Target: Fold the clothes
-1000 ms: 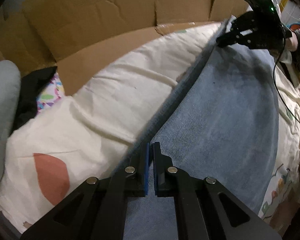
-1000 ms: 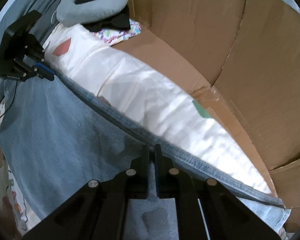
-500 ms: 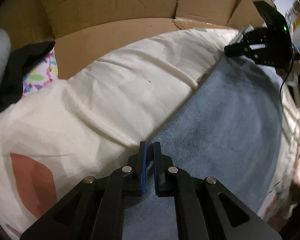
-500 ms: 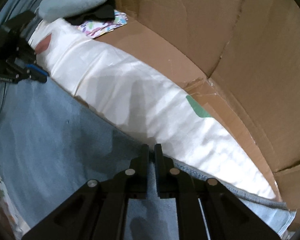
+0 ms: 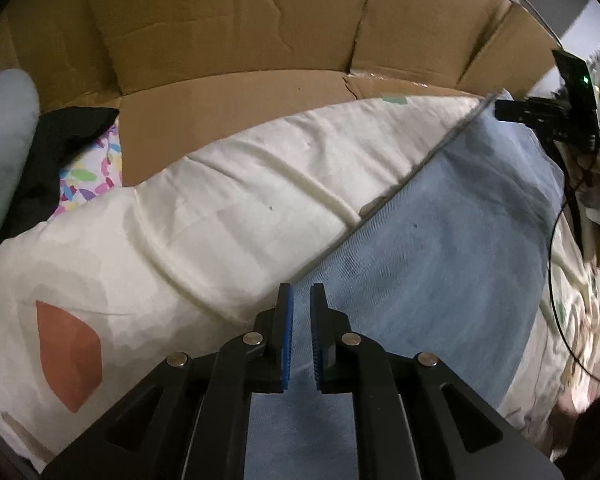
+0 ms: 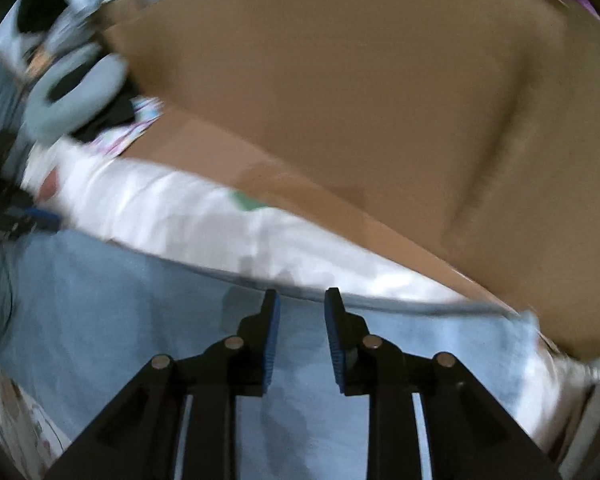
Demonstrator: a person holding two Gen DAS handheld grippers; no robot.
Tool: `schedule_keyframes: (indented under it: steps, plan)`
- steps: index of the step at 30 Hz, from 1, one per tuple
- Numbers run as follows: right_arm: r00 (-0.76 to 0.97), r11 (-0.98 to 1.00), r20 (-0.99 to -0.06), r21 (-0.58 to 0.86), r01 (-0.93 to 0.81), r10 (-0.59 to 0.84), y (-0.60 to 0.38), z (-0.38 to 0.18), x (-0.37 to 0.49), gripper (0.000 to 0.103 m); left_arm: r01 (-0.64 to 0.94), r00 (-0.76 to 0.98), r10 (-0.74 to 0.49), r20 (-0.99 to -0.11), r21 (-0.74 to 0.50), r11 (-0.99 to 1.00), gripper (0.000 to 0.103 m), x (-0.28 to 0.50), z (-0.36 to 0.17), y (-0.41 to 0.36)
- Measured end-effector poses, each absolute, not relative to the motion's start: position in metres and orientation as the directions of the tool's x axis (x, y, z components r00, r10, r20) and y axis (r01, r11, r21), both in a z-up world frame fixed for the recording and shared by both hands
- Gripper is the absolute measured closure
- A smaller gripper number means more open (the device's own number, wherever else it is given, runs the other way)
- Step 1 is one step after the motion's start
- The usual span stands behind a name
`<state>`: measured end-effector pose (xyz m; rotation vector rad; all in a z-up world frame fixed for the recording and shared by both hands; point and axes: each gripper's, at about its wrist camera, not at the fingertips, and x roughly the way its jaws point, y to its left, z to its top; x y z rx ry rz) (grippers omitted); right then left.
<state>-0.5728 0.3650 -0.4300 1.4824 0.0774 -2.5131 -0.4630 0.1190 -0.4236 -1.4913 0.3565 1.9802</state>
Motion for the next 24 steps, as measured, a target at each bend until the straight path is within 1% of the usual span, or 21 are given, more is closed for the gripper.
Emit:
schedule_keyframes:
  steps: [3, 4, 6, 7, 8, 9, 10, 11, 21, 24]
  plan:
    - [-0.482, -0.991, -0.872, 0.017, 0.135, -0.081, 0.391, -0.429, -0.569, 0.078, -0.599, -0.187, 0.314, -0.931, -0.145, -0.787, 0.095, -0.458, -0.422, 0.128]
    - [-0.483, -0.994, -0.873, 0.015, 0.107, -0.065, 0.398, -0.429, -0.569, 0.073, -0.582, -0.198, 0.303, -0.932, -0.137, -0.802, 0.095, -0.457, -0.421, 0.130]
    - [-0.489, -0.999, -0.872, -0.001, 0.053, -0.025, 0.414, -0.427, -0.567, 0.072, -0.548, -0.230, 0.272, -0.934, -0.107, -0.830, 0.095, -0.455, -0.418, 0.134]
    - [-0.495, -0.999, -0.869, -0.016, 0.035, -0.003, 0.421, -0.425, -0.567, 0.072, -0.540, -0.254, 0.255, -0.933, -0.082, -0.838, 0.087, -0.453, -0.417, 0.138]
    - [-0.496, -0.999, -0.868, -0.030, 0.021, 0.016, 0.427, -0.425, -0.567, 0.072, -0.537, -0.265, 0.250, -0.931, -0.073, -0.841, 0.066, -0.452, -0.416, 0.141]
    - [-0.494, -0.999, -0.869, -0.043, 0.011, 0.032, 0.432, -0.426, -0.568, 0.072, -0.538, -0.262, 0.249, -0.932, -0.073, -0.840, 0.055, -0.451, -0.417, 0.144]
    - [-0.489, -0.998, -0.871, -0.055, 0.003, 0.046, 0.437, -0.427, -0.569, 0.072, -0.540, -0.256, 0.248, -0.934, -0.074, -0.839, 0.039, -0.450, -0.419, 0.147]
    - [-0.484, -0.998, -0.873, -0.065, -0.004, 0.059, 0.441, -0.428, -0.570, 0.072, -0.542, -0.251, 0.246, -0.936, -0.075, -0.837, 0.036, -0.449, -0.421, 0.151]
    - [-0.481, -0.992, -0.868, -0.119, -0.041, 0.124, 0.454, -0.437, -0.576, 0.072, -0.556, -0.197, 0.258, -0.946, -0.109, -0.824, 0.036, -0.434, -0.429, 0.172]
    - [-0.472, -0.993, -0.874, -0.112, -0.044, 0.119, 0.458, -0.442, -0.577, 0.072, -0.574, -0.185, 0.268, -0.946, -0.117, -0.810, 0.036, -0.429, -0.431, 0.180]
